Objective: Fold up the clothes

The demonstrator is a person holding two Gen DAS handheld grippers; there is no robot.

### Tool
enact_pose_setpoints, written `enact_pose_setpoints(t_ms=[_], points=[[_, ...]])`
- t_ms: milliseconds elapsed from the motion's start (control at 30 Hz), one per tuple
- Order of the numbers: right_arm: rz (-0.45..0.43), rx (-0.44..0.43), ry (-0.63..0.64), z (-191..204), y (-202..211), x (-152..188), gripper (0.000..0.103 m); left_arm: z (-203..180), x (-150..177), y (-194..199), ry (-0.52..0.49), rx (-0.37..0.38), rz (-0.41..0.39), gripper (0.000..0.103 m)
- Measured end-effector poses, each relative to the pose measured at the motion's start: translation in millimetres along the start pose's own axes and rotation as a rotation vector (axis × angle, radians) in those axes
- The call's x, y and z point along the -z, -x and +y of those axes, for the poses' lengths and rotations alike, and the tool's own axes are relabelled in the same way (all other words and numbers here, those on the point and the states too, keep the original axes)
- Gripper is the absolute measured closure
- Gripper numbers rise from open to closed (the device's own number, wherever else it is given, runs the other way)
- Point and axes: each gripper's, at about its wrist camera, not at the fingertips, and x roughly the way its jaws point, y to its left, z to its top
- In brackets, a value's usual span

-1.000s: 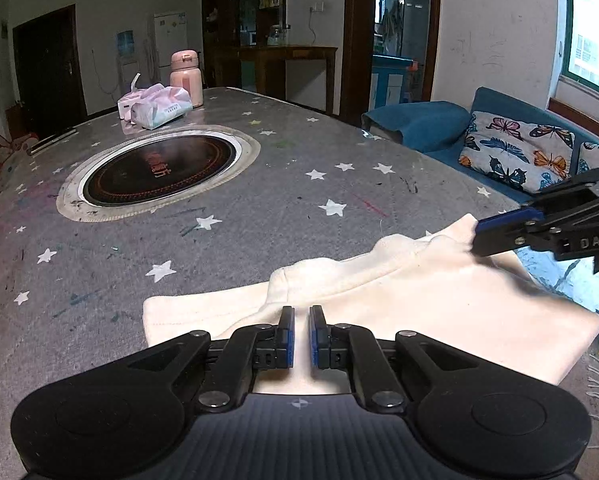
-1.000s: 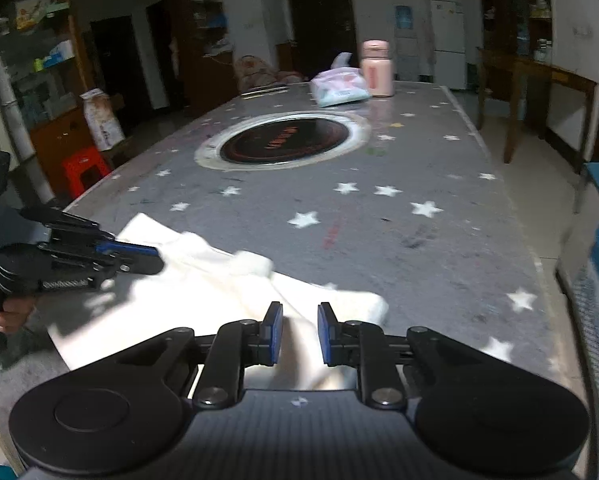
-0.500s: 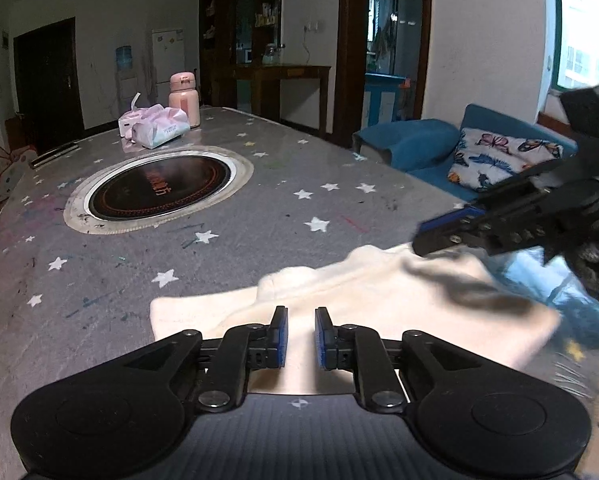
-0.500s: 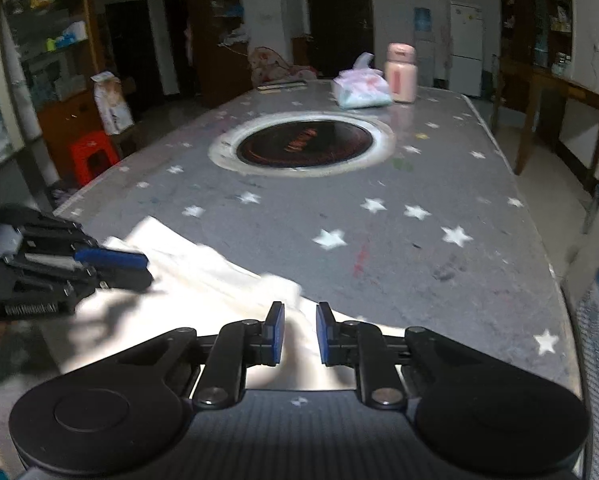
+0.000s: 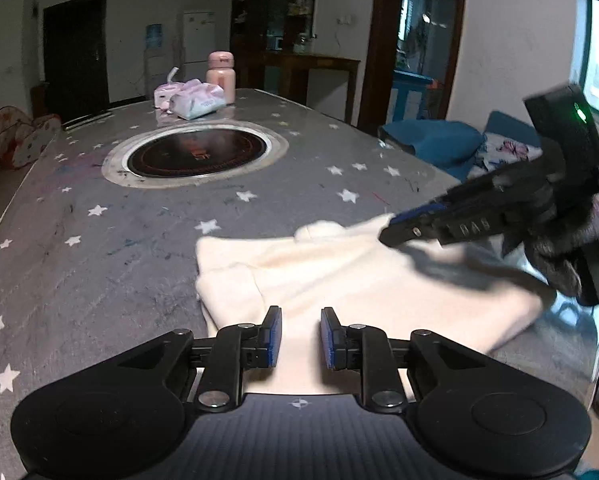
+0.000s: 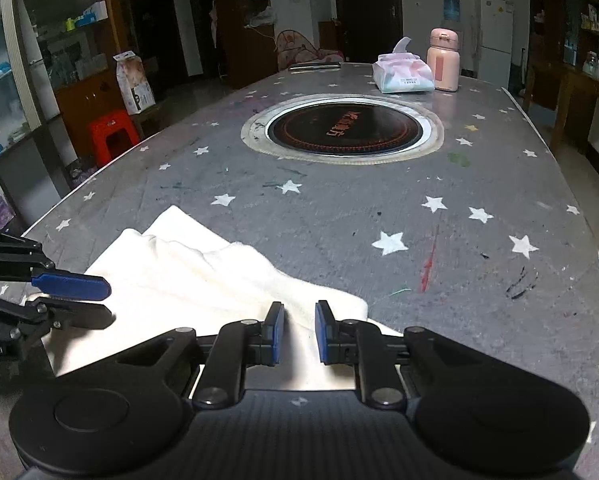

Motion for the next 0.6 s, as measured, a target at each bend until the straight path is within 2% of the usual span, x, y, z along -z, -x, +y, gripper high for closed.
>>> enact_pose_setpoints(t_ms=[267,367,600], points=[[0.001,-0.044,0.017,11.3,10.1,-0.8,0.086,4.5,-23.8,-32.8,0.040,0.033,0.035,0.079],[0.003,-0.050,0.012,12.6,10.2,0.8,0.086,-2.6,-32.0,-44.7,0.017,0.049,0.041,0.079],[0.009,-0.054,-0.006,8.8,5.2,3.1,0.086,-2.8,-40.0,-73.2,0.040,0.031,0.072,0.080]])
